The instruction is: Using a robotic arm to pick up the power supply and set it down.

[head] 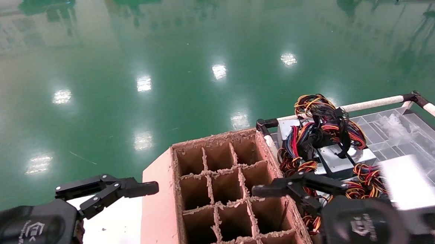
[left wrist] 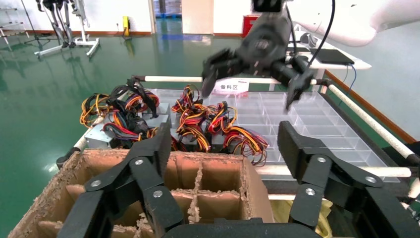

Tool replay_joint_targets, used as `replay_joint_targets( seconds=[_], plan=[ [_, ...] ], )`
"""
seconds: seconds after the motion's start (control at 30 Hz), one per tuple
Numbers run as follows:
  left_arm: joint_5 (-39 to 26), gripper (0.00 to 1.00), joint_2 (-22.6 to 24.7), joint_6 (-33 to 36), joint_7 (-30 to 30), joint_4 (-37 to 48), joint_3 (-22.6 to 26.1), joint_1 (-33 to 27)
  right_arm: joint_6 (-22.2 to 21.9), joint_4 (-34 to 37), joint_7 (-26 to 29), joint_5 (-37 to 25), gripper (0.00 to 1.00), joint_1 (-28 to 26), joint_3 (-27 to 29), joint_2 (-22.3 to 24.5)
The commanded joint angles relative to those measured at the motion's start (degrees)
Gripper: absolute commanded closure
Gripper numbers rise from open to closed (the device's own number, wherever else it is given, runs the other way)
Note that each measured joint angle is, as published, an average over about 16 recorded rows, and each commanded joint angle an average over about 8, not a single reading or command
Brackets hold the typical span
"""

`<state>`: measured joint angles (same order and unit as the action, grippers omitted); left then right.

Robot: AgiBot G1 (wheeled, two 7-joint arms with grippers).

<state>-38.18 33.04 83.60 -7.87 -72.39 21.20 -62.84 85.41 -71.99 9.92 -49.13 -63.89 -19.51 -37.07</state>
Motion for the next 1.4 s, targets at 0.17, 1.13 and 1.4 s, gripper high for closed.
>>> replay_joint_targets(
  seconds=[0.17,1.13,1.4],
  plan=[
    [0.0,1.0,0.0,0.0,0.0,0.0,0.0,0.0,0.8,2.3,-0.9,-7.5,0.0,-3.4,-4.0,-3.2],
    [0.0,0.01,0.0,0.0,0.0,0.0,0.0,0.0,4.0,17.8,-5.8,-25.3,1.0,-18.2,-20.7,-21.1],
    [0.0,0.0,0.0,0.0,0.0,0.0,0.0,0.0,3.7,22.0,-7.2,-26.6,1.0,-19.6,-22.8,-23.3]
  ],
)
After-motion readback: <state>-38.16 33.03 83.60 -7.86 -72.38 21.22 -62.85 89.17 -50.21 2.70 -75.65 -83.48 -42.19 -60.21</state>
